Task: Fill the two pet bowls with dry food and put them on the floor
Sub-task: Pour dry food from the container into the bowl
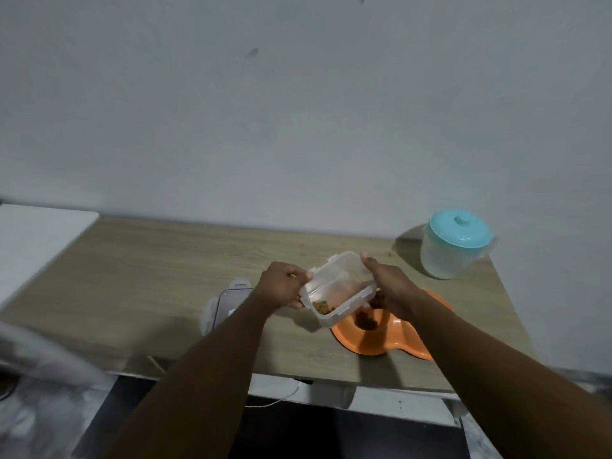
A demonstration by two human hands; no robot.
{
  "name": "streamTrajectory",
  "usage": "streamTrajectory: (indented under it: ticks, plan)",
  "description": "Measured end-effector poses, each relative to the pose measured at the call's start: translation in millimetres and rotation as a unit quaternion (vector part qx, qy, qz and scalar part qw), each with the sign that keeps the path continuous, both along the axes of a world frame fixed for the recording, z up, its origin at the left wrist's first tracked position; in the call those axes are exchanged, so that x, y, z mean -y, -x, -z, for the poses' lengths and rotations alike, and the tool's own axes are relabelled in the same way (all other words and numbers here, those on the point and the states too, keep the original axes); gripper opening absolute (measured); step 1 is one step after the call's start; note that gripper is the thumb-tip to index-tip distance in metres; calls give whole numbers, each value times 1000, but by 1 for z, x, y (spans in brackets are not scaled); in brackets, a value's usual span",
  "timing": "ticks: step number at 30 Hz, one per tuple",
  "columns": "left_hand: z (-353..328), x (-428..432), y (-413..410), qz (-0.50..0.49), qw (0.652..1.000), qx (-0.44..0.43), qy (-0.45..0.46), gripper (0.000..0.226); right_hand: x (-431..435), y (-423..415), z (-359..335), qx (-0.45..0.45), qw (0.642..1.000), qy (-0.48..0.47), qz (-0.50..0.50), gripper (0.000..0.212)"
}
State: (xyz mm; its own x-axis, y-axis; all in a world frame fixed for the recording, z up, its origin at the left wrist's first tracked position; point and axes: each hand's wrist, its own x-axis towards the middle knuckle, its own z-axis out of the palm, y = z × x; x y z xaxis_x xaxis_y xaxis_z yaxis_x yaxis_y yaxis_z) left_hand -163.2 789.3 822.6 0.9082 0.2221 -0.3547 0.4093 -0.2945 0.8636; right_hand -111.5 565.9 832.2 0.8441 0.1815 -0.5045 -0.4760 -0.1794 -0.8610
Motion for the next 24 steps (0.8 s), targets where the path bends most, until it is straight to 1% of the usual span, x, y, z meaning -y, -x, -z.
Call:
streamTrajectory:
  ticks: [2, 5, 8, 10, 11, 12, 13, 14, 15, 16, 17, 18, 20, 21, 23, 24]
  plan:
    - [7, -12, 8, -41, 999, 6, -21, 16, -17, 2, 2, -1, 999, -30, 12, 41]
    - [15, -22, 24, -88, 993, 9, -71, 23, -41, 13, 5, -7, 999, -46, 5, 27]
    - [30, -26, 38, -140, 988, -15, -62, 26, -61, 23, 15, -26, 998, -26, -43, 27]
    - [41, -28, 47, -121, 986, -49, -104, 28, -70, 29, 22, -24, 997, -13, -77, 26]
    - [46, -28, 50, -133, 983, -66, -108, 29, -74, 32, 26, -21, 996, -9, -87, 22]
    - [51, -27, 51, -143, 983, -74, -87, 29, -76, 34, 29, -16, 996, -5, -91, 17]
    - [53, -27, 53, -141, 983, -80, -87, 29, -78, 36, 31, -12, 996, -5, -91, 13]
    - [60, -28, 52, -151, 982, -83, -81, 31, -79, 37, 34, -10, 996, -1, -92, 16]
    - [61, -27, 52, -129, 982, -96, -99, 37, -80, 37, 37, -9, 996, 0, -94, 19]
    - [62, -27, 52, -107, 985, -91, -99, 42, -80, 38, 39, -7, 995, 3, -100, 21]
    - [66, -28, 53, -78, 985, -99, -121, 44, -80, 37, 42, -7, 995, 2, -102, 21]
    - [66, -30, 52, -112, 986, -89, -81, 40, -80, 36, 44, -6, 994, 2, -106, 21]
    - [71, -31, 49, -121, 979, -76, -147, 30, -80, 33, 46, -10, 994, -2, -108, 21]
    - [69, -30, 46, -113, 973, -82, -183, 31, -80, 32, 46, -12, 994, -5, -107, 19]
    - [68, -30, 45, -95, 962, -56, -249, 38, -80, 29, 42, -20, 994, -10, -105, 16]
    - [64, -30, 46, -89, 953, -29, -287, 38, -78, 27, 40, -19, 995, -5, -101, 19]
